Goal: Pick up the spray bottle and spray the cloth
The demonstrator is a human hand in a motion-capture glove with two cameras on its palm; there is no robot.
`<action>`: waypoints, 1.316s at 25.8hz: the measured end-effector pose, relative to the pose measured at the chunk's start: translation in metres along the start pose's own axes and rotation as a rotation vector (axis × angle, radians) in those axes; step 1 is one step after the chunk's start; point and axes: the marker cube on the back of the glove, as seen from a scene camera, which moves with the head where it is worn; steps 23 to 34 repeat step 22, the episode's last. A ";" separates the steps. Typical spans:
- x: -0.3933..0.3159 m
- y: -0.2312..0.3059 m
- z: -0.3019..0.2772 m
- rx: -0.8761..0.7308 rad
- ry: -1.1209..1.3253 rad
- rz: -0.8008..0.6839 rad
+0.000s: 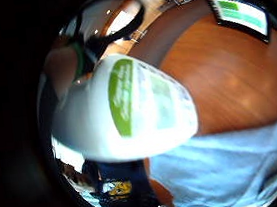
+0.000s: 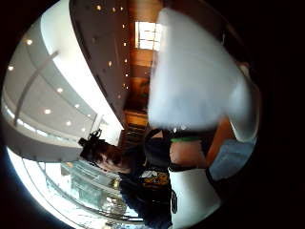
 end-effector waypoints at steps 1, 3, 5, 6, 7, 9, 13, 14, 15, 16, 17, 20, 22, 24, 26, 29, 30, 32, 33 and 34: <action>0.001 0.006 -0.004 -0.022 0.030 0.016; 0.002 0.021 -0.017 -0.039 0.100 0.049; 0.001 0.045 -0.039 0.001 0.186 0.083; -0.001 0.060 -0.055 0.051 0.246 0.098; -0.003 0.079 -0.074 0.120 0.326 0.111; -0.006 0.119 -0.122 0.301 0.552 0.125; -0.027 0.183 -0.216 0.718 1.027 0.254; -0.036 0.189 -0.234 0.797 1.089 0.299; -0.046 0.190 -0.249 0.854 1.125 0.332; -0.056 0.187 -0.261 0.893 1.141 0.348; -0.065 0.179 -0.270 0.915 1.141 0.352; -0.084 0.148 -0.282 0.915 1.115 0.332; -0.089 0.136 -0.284 0.903 1.107 0.321; -0.089 0.136 -0.284 0.903 1.107 0.321; -0.089 0.136 -0.284 0.903 1.107 0.321; -0.089 0.136 -0.284 0.903 1.107 0.321; -0.089 0.136 -0.284 0.903 1.107 0.321; -0.089 0.136 -0.284 0.903 1.107 0.321; -0.089 0.136 -0.284 0.903 1.107 0.321; -0.089 0.136 -0.284 0.903 1.107 0.321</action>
